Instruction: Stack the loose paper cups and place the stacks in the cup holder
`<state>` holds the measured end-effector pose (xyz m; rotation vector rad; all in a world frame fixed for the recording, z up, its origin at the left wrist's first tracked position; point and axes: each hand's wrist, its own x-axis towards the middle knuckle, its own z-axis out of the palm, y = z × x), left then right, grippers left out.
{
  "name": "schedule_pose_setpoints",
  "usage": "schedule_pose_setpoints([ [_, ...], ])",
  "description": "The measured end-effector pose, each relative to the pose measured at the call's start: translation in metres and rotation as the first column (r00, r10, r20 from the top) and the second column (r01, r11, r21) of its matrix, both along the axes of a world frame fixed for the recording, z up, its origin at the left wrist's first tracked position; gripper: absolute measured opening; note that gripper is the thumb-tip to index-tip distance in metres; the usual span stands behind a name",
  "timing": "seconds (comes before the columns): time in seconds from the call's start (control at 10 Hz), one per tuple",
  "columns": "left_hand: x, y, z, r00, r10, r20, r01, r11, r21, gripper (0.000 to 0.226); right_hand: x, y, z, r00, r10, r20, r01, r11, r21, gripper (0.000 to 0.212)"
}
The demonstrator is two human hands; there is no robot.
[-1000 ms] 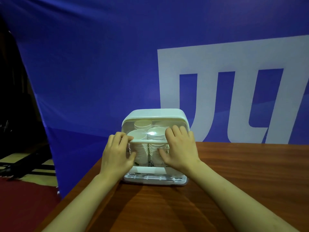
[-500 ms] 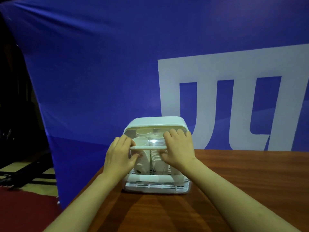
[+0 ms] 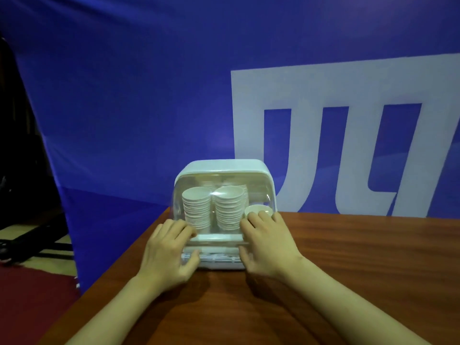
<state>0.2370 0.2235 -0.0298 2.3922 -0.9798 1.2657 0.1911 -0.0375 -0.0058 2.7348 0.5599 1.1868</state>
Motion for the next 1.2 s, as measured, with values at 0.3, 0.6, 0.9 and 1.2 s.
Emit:
schedule_pose_setpoints([
  [0.3, -0.005, -0.009, -0.032, 0.848, -0.202, -0.491, -0.320, 0.542, -0.777, 0.046, -0.014, -0.042, -0.023, 0.977, 0.108, -0.182, 0.084, 0.592, 0.802, 0.033],
  [0.6, -0.002, -0.010, -0.032, 0.757, -0.355, -0.548, -0.410, 0.394, -0.823, 0.033, -0.026, -0.026, -0.058, 0.975, 0.188, -0.117, 0.015, 0.472, 0.882, 0.029],
  [0.9, -0.006, -0.009, -0.033, 0.721, -0.368, -0.587, -0.420, 0.441, -0.793, 0.036, -0.045, -0.030, -0.059, 0.967, 0.199, -0.159, 0.004, 0.613, 0.790, 0.027],
  [1.2, -0.056, -0.045, -0.034, 0.827, -0.111, -0.551, -0.375, 0.620, -0.689, 0.033, -0.102, -0.034, -0.063, 0.942, 0.106, -0.317, 0.154, 0.704, 0.693, 0.019],
])
